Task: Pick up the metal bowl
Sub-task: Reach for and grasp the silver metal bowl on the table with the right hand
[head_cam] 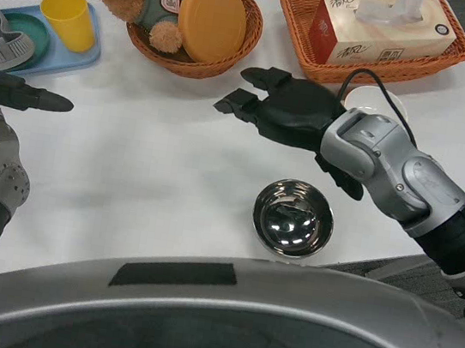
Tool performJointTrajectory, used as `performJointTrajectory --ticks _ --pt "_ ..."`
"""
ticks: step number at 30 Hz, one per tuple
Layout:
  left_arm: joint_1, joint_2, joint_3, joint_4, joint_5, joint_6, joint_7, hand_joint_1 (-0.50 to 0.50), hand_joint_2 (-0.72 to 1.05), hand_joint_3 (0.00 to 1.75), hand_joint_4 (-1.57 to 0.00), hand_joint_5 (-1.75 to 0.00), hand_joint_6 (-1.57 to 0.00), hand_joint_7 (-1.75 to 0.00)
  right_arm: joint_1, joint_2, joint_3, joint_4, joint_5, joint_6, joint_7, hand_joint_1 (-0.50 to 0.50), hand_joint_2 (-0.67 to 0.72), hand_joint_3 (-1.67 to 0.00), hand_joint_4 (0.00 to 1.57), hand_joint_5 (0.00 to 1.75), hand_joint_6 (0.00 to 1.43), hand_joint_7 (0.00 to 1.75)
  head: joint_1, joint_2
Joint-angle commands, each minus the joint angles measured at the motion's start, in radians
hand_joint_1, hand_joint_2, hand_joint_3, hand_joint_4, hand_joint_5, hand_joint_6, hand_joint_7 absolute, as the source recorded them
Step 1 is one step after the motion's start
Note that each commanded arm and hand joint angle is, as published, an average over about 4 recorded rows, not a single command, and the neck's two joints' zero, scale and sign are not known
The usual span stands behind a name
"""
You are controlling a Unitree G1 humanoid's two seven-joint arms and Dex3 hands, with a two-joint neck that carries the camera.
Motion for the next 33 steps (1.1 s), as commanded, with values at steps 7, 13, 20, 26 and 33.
performJointTrajectory --ticks 7,13,20,26,33 --pt "-0.005 0.008 0.007 0.005 -0.004 -0.004 0.001 -0.48 -0.72 0.09 -0.71 -0.10 -0.16 -0.07 0.062 -0.007 0.021 0.018 -0.012 -0.015 0.004 -0.33 0.66 0.00 0.00 0.00 0.00 0.42 -0.008 0.001" --pt "-0.005 0.007 0.007 0.005 -0.003 -0.004 0.001 -0.48 -0.72 0.09 -0.71 -0.10 -0.16 -0.07 0.109 -0.031 0.017 0.020 -0.015 -0.008 0.006 -0.33 0.66 0.00 0.00 0.00 0.00 0.42 -0.014 -0.003" --pt "0.000 0.004 0.009 0.005 -0.004 -0.004 0.001 -0.48 -0.68 0.09 -0.71 -0.10 -0.16 -0.07 0.167 -0.041 0.014 0.020 -0.014 -0.003 0.006 -0.33 0.66 0.00 0.00 0.00 0.00 0.45 -0.037 0.001" --pt "0.002 0.004 0.009 0.008 -0.006 -0.004 0.001 -0.48 -0.72 0.09 -0.71 -0.10 -0.16 -0.07 0.206 -0.020 0.013 0.055 0.000 -0.020 0.003 -0.33 0.66 0.00 0.00 0.00 0.00 0.49 -0.037 -0.002" --pt "0.002 0.006 0.009 0.011 -0.006 -0.004 0.001 -0.48 -0.68 0.09 -0.71 -0.10 -0.16 -0.07 0.221 -0.006 0.034 0.100 0.005 -0.077 -0.039 -0.33 0.66 0.00 0.00 0.02 0.00 0.49 -0.040 -0.008"
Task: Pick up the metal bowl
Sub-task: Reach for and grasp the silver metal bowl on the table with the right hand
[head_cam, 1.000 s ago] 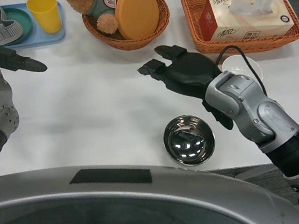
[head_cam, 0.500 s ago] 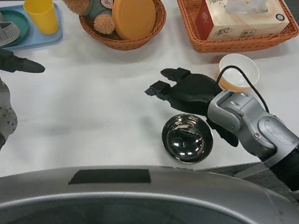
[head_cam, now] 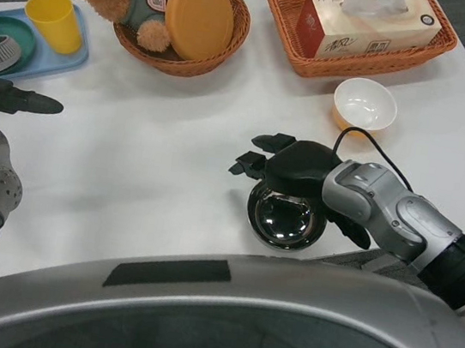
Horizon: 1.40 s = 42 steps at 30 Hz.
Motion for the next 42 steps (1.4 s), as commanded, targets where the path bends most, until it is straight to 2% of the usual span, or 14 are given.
performJointTrajectory --ticks 1,4,10,18,27,29,31,35,37,38,42 --pt "0.003 0.006 0.007 0.011 -0.005 -0.004 0.002 -0.48 -0.68 0.09 -0.71 -0.10 -0.16 -0.07 0.014 0.015 0.011 0.032 0.003 -0.052 -0.038 -0.33 0.66 0.00 0.00 0.02 0.00 0.49 0.000 -0.003" --pt "0.003 0.005 0.006 0.011 -0.005 -0.004 0.002 -0.48 -0.72 0.09 -0.71 -0.10 -0.16 -0.07 0.009 0.027 0.012 0.067 0.003 -0.091 -0.065 -0.33 0.61 0.00 0.00 0.10 0.00 0.49 0.003 -0.003" --pt "0.003 0.005 0.007 0.012 -0.006 -0.004 0.001 -0.48 -0.72 0.09 -0.71 -0.10 -0.16 -0.07 -0.014 0.045 0.025 0.139 0.004 -0.147 -0.111 -0.33 0.60 0.00 0.00 0.10 0.00 0.47 0.007 -0.003" --pt "0.003 0.005 0.006 0.012 -0.008 -0.004 0.001 -0.48 -0.70 0.09 -0.71 -0.10 -0.16 -0.07 -0.036 0.074 0.058 0.235 0.009 -0.151 -0.124 -0.33 0.60 0.00 0.00 0.10 0.00 0.47 0.009 -0.013" --pt "0.008 0.005 0.005 0.011 -0.010 -0.004 0.001 -0.48 -0.72 0.09 -0.71 -0.10 -0.16 -0.07 -0.065 0.083 0.087 0.313 0.020 -0.157 -0.129 -0.33 0.60 0.00 0.00 0.10 0.00 0.45 0.012 -0.014" --pt "0.009 0.005 0.006 0.011 -0.010 -0.004 0.001 -0.48 -0.68 0.09 -0.71 -0.10 -0.16 -0.07 -0.069 0.085 0.090 0.320 0.022 -0.157 -0.129 -0.33 0.60 0.00 0.00 0.10 0.00 0.44 0.012 -0.015" --pt "0.009 0.005 0.006 0.011 -0.010 -0.004 0.001 -0.48 -0.68 0.09 -0.71 -0.10 -0.16 -0.07 -0.072 0.087 0.091 0.325 0.023 -0.157 -0.130 -0.33 0.57 -0.04 0.00 0.05 0.00 0.42 0.012 -0.015" --pt "0.009 0.005 0.006 0.011 -0.010 -0.004 0.001 -0.48 -0.72 0.09 -0.71 -0.10 -0.16 -0.07 -0.074 0.087 0.092 0.325 0.025 -0.162 -0.135 -0.35 0.52 -0.06 0.00 0.10 0.00 0.47 0.010 -0.017" --pt "0.009 0.005 0.005 0.011 -0.010 -0.004 0.001 -0.48 -0.72 0.09 -0.71 -0.10 -0.16 -0.07 -0.074 0.087 0.091 0.324 0.029 -0.167 -0.140 -0.36 0.42 -0.16 0.00 0.24 0.00 0.52 0.008 -0.019" --pt "0.009 0.005 0.005 0.011 -0.010 -0.004 0.001 -0.48 -0.72 0.09 -0.71 -0.10 -0.16 -0.07 -0.074 0.087 0.090 0.324 0.032 -0.171 -0.142 -0.38 0.36 -0.22 0.01 0.39 0.00 0.58 0.009 -0.020" --pt "0.009 0.005 0.005 0.011 -0.012 -0.004 0.002 -0.48 -0.72 0.09 -0.71 -0.10 -0.16 -0.07 -0.075 0.088 0.081 0.325 0.048 -0.185 -0.161 -0.43 0.09 -0.50 0.11 1.14 0.00 0.96 0.011 -0.021"
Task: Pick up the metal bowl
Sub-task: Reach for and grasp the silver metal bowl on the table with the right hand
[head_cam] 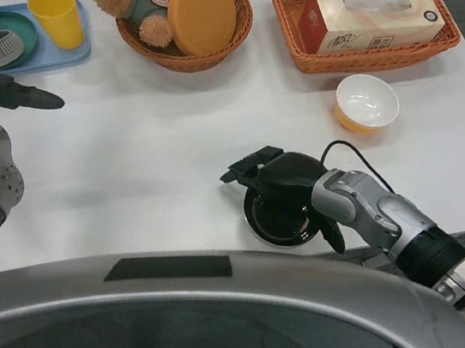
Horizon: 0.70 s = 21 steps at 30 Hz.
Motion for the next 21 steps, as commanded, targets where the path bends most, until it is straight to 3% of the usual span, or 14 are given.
performJointTrajectory --ticks 1,3,7,12,21 --pt "0.009 0.005 0.006 0.008 -0.005 -0.003 0.001 -0.48 -0.72 0.09 -0.71 -0.10 -0.16 -0.07 0.006 0.002 -0.005 0.018 0.018 -0.016 -0.016 -0.44 0.04 -0.52 0.16 1.26 0.00 1.05 0.001 0.000" --pt "0.010 0.005 0.006 0.009 -0.005 -0.003 0.001 -0.48 -0.72 0.09 -0.71 -0.10 -0.16 -0.07 0.006 0.003 -0.010 0.020 0.031 -0.024 -0.025 -0.46 -0.07 -0.59 0.26 1.45 0.00 1.22 0.001 -0.001" --pt "0.011 0.005 0.006 0.009 -0.005 -0.003 0.001 -0.48 -0.72 0.09 -0.71 -0.10 -0.16 -0.07 0.006 0.004 -0.020 0.027 0.049 -0.048 -0.041 -0.46 -0.19 -0.63 0.54 1.60 0.00 1.43 0.002 -0.002" --pt "0.012 0.005 0.007 0.008 -0.005 -0.003 0.001 -0.48 -0.72 0.09 -0.71 -0.10 -0.16 -0.07 0.007 0.005 -0.035 0.035 0.065 -0.075 -0.057 -0.46 -0.32 -0.63 0.98 1.65 0.00 1.54 0.004 -0.004" --pt "0.012 0.005 0.007 0.008 -0.005 -0.003 0.002 -0.48 -0.72 0.09 -0.71 -0.10 -0.16 -0.07 0.010 0.010 -0.072 0.044 0.088 -0.104 -0.075 -0.46 -0.40 -0.63 1.27 1.65 0.09 1.61 0.004 -0.006"
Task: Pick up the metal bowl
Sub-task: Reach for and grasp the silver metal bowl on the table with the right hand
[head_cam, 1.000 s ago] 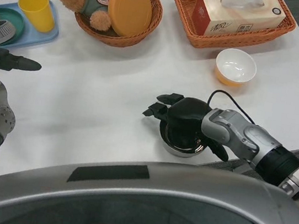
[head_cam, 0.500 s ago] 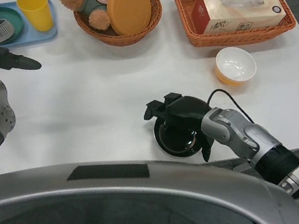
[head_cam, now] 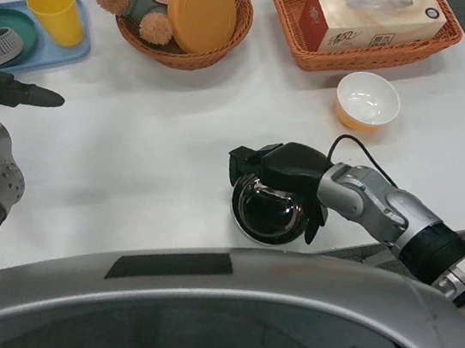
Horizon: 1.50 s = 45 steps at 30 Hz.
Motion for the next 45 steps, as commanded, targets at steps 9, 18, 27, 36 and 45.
performJointTrajectory --ticks 9,18,27,36,45 --pt "0.013 0.005 0.007 0.008 -0.005 -0.003 0.002 -0.48 -0.72 0.09 -0.71 -0.10 -0.16 -0.07 0.012 0.013 -0.080 -0.007 0.042 -0.017 -0.020 -0.46 -0.35 -0.63 1.34 1.65 0.17 1.68 0.005 0.006" --pt "0.013 0.006 0.006 0.008 -0.010 -0.003 0.001 -0.48 -0.72 0.09 -0.71 -0.10 -0.16 -0.07 0.007 0.038 -0.172 -0.073 0.057 0.026 -0.033 -0.46 -0.41 -0.63 1.41 1.65 0.30 1.68 0.029 0.054" --pt "0.013 0.005 0.008 0.009 -0.011 -0.004 0.001 -0.48 -0.72 0.09 -0.71 -0.10 -0.16 -0.07 -0.077 0.096 -0.218 -0.208 0.089 0.199 0.037 -0.46 -0.41 -0.63 1.43 1.62 0.31 1.68 0.048 0.113" --pt "0.014 0.005 0.003 0.010 -0.011 -0.004 0.001 -0.48 -0.68 0.09 -0.71 -0.10 -0.16 -0.07 -0.213 0.159 -0.249 -0.157 0.093 0.175 0.051 -0.46 -0.45 -0.69 1.46 1.55 0.34 1.68 0.048 0.113" --pt "0.017 0.006 0.005 0.008 -0.011 -0.011 0.001 -0.50 -0.72 0.09 -0.74 -0.10 -0.17 -0.07 -0.297 0.175 -0.210 -0.089 0.110 0.176 0.052 -0.46 -0.43 -0.71 1.46 1.55 0.34 1.68 0.207 0.579"
